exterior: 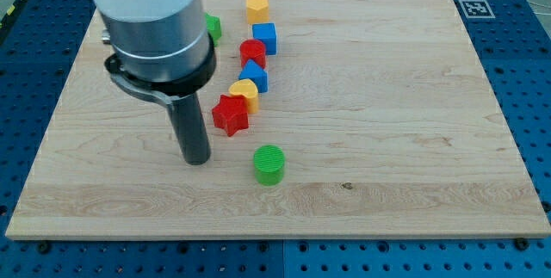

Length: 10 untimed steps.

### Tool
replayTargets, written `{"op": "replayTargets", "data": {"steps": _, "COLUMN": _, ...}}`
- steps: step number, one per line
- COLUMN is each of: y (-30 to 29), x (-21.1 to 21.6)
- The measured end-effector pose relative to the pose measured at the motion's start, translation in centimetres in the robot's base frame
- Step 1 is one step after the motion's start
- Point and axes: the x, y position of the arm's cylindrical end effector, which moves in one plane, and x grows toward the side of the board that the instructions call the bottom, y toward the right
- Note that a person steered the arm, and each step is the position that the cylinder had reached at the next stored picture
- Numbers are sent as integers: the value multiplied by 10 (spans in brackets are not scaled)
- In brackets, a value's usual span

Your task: Push the green star towards the top

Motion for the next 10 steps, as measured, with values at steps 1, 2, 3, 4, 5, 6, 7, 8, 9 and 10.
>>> {"op": "replayTargets", "data": {"steps": 1, "y": -7, "x": -13}}
{"op": "replayTargets", "data": {"steps": 2, "y": -7, "x": -40}}
{"op": "replayTargets", "data": {"steps": 3, "y": -7, "x": -71}}
{"op": "replayTargets", "data": {"steps": 4, "y": -7, "x": -102}}
{"op": "replayTargets", "data": {"steps": 5, "y": -7, "x": -132}}
{"op": "replayTargets", "data": {"steps": 6, "y": -7, "x": -168}}
{"op": "replayTargets", "data": {"steps": 7, "y": -7, "x": -202}}
{"op": "replayTargets", "data": {"steps": 8, "y": -7, "x": -231}}
{"op": "replayTargets", "data": {"steps": 9, "y": -7, "x": -249}}
{"op": "replayTargets", "data": {"steps": 10, "y": -7, "x": -249}}
